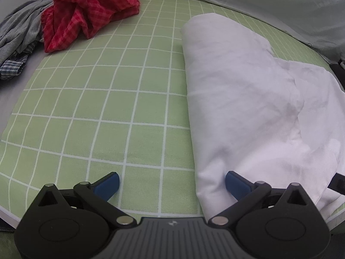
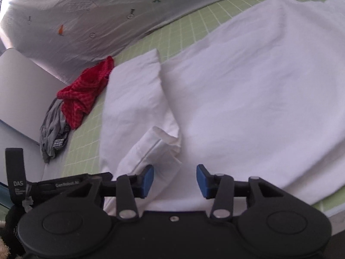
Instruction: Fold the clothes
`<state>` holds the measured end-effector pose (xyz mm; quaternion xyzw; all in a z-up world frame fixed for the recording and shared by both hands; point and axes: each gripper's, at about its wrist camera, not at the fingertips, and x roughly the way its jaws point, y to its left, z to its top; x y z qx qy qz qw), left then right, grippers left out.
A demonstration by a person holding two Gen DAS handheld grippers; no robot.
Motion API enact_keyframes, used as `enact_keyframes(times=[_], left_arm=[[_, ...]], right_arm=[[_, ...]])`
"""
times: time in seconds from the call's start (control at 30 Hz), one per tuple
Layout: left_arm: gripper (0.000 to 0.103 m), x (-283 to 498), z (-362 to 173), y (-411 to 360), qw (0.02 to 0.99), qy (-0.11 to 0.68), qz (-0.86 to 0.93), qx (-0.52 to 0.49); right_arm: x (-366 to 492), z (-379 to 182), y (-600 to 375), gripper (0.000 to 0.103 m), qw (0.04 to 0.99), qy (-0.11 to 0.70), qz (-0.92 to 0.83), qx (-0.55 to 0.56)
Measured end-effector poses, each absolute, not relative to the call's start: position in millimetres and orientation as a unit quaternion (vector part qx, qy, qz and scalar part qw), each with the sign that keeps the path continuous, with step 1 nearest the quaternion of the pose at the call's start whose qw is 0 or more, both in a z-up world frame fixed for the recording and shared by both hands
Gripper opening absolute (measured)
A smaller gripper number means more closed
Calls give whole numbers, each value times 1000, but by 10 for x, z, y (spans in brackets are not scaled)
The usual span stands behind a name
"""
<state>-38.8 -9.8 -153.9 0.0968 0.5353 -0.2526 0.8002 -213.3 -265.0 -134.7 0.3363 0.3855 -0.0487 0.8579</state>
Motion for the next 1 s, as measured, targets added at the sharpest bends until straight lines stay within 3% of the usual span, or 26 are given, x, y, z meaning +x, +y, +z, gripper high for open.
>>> enact_keyframes(times=[0.1,0.27,0.3,0.4,0.43,0.73,1.0], left_arm=[[103,-400,-1541,-101,802,534,-250,97],[103,-423,-1553,-92,805,529,-250,96],[103,-427,-1555,-90,806,529,-249,95],[103,-434,-1555,-90,808,527,-246,92],[103,-431,-1545,-79,808,529,-244,87],[103,-551,-1219,-348,806,502,-298,94],[103,-774,-1426,-856,782,508,-317,174]], right_arm=[[-2069,-1340,-2618,54,857,386,-35,340],[-1999,-1578,-2688,55,825,412,-55,383],[-2002,-1612,-2730,51,817,408,-51,403],[-2019,-1634,-2777,21,812,389,-36,434],[-2032,-1612,-2775,18,815,380,-29,436],[-2422,-801,-2720,12,898,315,-57,302],[-2613,-1429,-2831,12,851,430,-129,273]])
